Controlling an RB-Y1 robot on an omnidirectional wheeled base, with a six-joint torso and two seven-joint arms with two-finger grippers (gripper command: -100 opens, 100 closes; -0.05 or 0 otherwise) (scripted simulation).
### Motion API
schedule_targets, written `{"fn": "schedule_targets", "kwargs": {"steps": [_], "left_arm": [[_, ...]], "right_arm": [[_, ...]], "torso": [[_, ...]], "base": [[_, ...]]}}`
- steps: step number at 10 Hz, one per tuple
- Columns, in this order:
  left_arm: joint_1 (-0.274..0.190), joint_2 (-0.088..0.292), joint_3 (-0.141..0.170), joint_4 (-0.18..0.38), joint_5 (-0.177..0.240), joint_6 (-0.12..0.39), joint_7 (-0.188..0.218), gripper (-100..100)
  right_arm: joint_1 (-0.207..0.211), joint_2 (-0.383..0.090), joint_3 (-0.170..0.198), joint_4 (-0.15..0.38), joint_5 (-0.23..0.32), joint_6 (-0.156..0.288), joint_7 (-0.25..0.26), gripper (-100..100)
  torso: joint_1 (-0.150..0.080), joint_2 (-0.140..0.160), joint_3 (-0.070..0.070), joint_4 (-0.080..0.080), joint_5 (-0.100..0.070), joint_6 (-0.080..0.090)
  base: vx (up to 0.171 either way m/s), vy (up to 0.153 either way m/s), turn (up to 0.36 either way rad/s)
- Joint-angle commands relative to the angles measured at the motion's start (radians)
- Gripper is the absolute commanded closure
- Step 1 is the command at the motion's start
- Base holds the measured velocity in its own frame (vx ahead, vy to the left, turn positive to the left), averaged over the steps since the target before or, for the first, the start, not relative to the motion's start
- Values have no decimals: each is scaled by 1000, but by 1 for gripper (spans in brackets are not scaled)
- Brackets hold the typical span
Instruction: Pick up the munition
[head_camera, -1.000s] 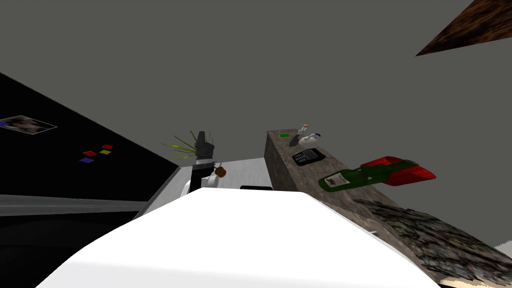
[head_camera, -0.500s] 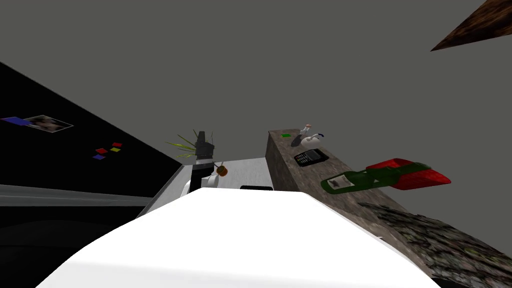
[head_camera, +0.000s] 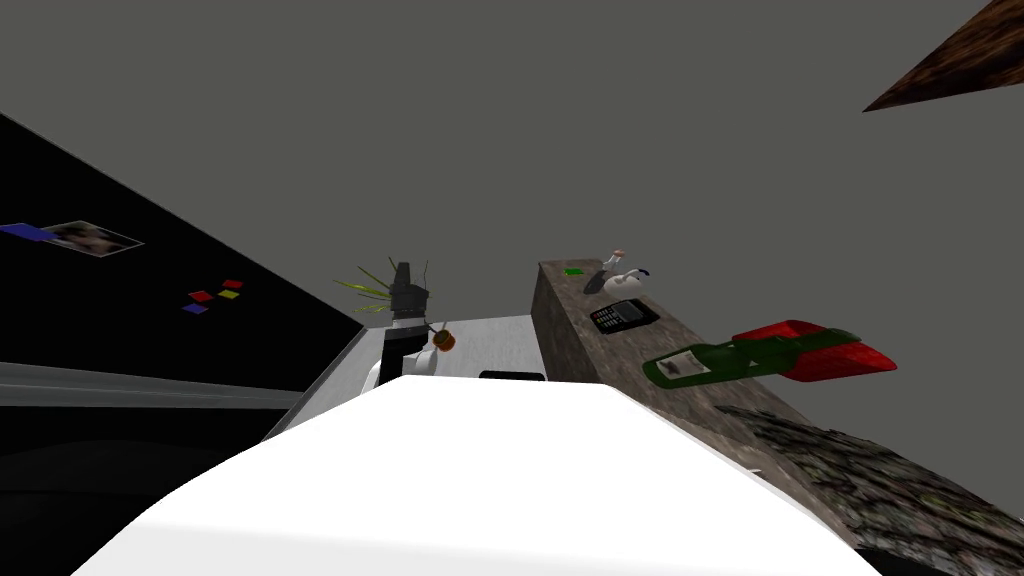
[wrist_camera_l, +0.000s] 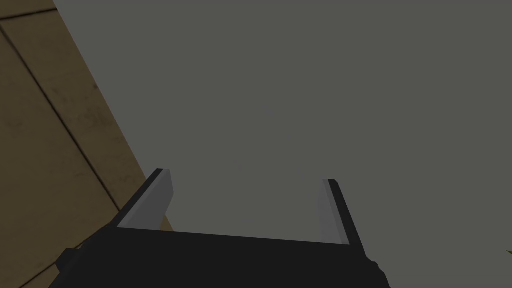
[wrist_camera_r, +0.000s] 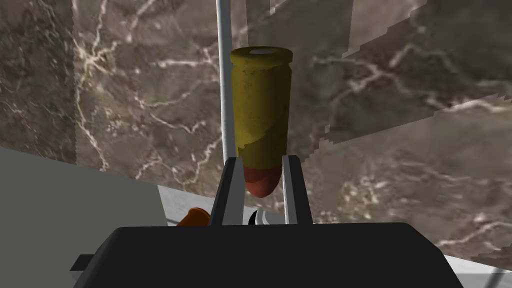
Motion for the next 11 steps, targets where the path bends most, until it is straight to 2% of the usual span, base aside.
{"fn": "schedule_targets", "kwargs": {"steps": [1, 3, 4, 5, 8, 9, 10, 11], "left_arm": [[0, 0, 0, 0, 0, 0, 0, 0], [0, 0, 0, 0, 0, 0, 0, 0], [0, 0, 0, 0, 0, 0, 0, 0], [0, 0, 0, 0, 0, 0, 0, 0], [0, 0, 0, 0, 0, 0, 0, 0], [0, 0, 0, 0, 0, 0, 0, 0], [0, 0, 0, 0, 0, 0, 0, 0], [0, 0, 0, 0, 0, 0, 0, 0]], "right_arm": [[0, 0, 0, 0, 0, 0, 0, 100], [0, 0, -1, -1, 0, 1, 0, 100], [0, 0, -1, -1, 0, 1, 0, 0], [32, -1, -13, -33, 7, 1, -4, 100], [90, -2, -39, -85, 19, 8, -7, 100], [102, -2, -44, -96, 21, 9, -8, 100], [94, -6, -39, -85, 8, 12, 0, 100], [96, -7, -39, -87, 7, 13, 3, 0]], "torso": [[0, 0, 0, 0, 0, 0], [-2, 0, 0, 0, -2, 0], [-2, 0, 0, 0, -2, 0], [-2, -1, 0, 0, -2, 0], [-3, -2, -1, -1, -2, 0], [-3, -2, -1, -1, -2, 0], [-3, -1, -1, 0, -2, 0], [-3, -1, -1, 0, -2, 0]], "base": [[0, 0, 0], [0, 0, 0], [0, 0, 0], [14, -21, -89], [19, -30, -61], [9, -24, -42], [2, -10, -5], [0, 0, 0]]}}
